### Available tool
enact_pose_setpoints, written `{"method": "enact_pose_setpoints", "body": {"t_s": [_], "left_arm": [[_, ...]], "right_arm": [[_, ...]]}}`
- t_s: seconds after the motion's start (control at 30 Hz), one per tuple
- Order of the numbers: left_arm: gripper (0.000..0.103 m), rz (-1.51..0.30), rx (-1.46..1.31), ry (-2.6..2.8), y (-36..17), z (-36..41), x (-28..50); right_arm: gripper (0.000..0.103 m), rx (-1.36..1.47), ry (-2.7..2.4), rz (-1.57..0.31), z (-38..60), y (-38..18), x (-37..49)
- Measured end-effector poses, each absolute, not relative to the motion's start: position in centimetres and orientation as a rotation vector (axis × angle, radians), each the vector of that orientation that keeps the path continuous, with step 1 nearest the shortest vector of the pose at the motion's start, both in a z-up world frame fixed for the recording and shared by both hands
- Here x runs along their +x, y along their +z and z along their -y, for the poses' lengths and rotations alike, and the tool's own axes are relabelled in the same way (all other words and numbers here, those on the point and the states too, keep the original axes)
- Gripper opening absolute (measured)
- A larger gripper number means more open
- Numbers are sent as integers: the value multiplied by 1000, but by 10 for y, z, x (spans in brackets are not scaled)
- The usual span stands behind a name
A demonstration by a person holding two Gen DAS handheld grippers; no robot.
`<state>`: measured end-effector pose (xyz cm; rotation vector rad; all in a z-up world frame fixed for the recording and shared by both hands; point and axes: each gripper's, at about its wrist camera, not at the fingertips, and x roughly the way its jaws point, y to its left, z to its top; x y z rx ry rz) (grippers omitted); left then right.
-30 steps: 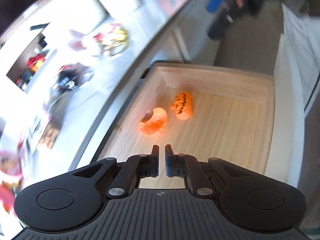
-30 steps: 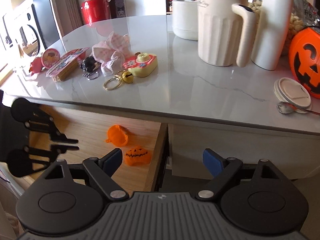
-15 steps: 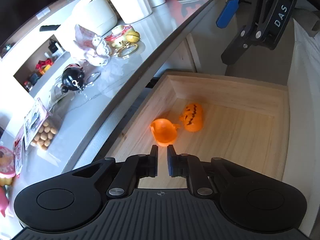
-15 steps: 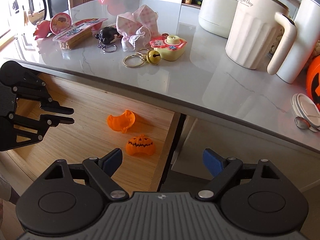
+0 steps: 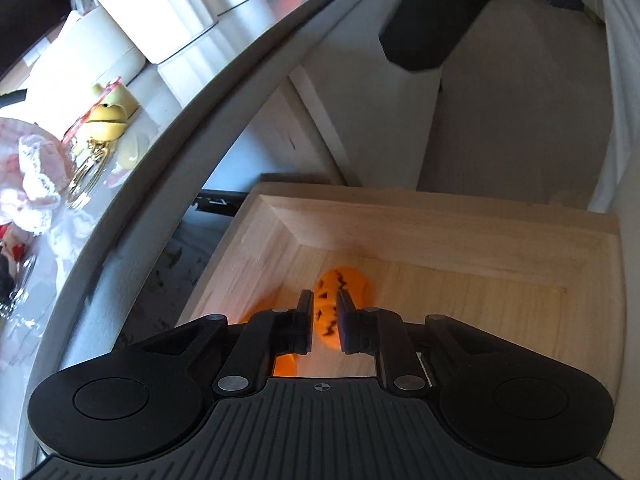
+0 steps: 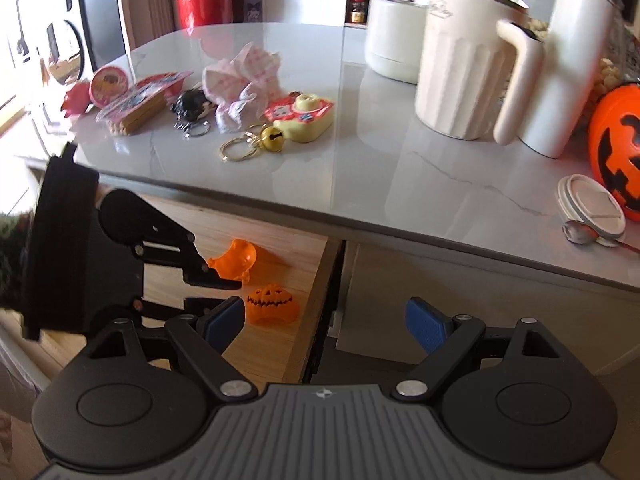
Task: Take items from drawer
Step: 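Close the left tool on the open orange pumpkin shell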
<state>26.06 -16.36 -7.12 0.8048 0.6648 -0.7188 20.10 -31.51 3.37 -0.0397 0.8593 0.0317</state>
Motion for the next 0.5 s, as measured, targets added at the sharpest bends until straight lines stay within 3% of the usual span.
{"method": "enact_pose_setpoints", "body": {"t_s": [0.13,0.23,0.37,0.47,0.5], "left_arm": [[14,-682,774,-686,-77,174,273],[20,-725,722,-716,-78,177,280],[49,-847,611,-801,-73,171,289],[31,-883,556,-1020,-52,156,275],[32,-827,623,-1007,-46,151,265]], "right_arm": [[88,48,-1,-843,335,39,199],[88,79,-11,-827,342,41,196],[89,108,-15,-814,349,44,196],[90,124,-14,-807,352,46,196],[90,129,-11,-804,353,46,195]]}}
